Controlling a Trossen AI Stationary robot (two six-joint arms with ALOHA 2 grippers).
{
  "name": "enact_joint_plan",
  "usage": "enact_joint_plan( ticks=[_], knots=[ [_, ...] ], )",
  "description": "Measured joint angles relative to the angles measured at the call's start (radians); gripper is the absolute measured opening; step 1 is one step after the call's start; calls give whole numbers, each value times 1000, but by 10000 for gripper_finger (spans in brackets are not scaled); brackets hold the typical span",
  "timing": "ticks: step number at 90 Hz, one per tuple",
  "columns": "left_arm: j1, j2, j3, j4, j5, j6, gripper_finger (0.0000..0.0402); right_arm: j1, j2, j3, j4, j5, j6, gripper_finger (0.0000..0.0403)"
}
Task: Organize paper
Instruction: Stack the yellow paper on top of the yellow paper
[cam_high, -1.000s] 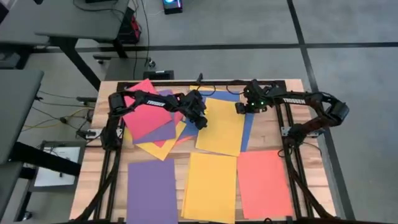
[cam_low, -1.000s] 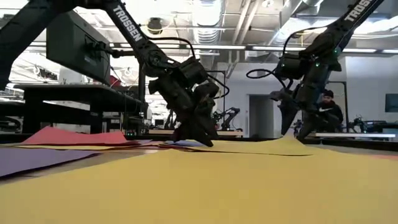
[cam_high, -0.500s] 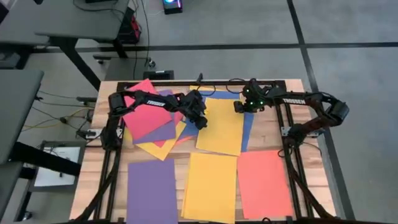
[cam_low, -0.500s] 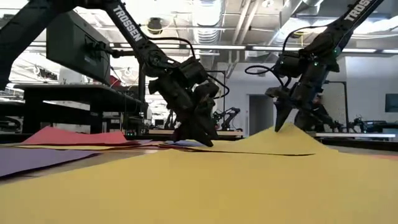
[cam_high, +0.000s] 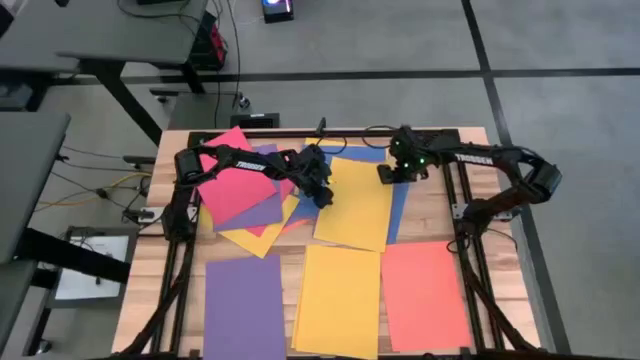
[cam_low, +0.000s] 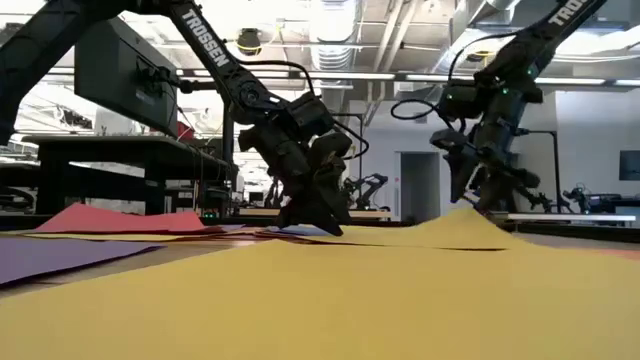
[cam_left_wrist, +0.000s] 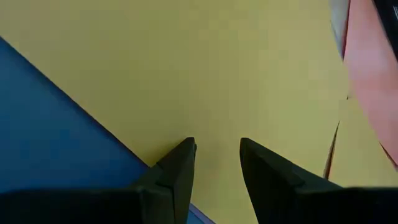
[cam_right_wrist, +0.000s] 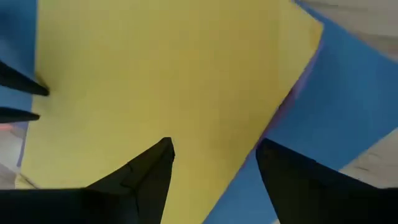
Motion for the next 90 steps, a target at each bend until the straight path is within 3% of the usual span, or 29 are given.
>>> enact_joint_plan(
  ticks=[53, 73, 90],
  knots=[
    [0, 0, 0, 1, 2, 2, 113, -43, 2, 25, -80, 9, -30, 218],
    [0, 0, 0, 2, 3, 2, 113, -45, 9, 25, -18, 102, -31, 218],
    [0, 0, 0, 2, 3, 2, 113, -46, 98, 25, 33, 108, -30, 218]
  ],
)
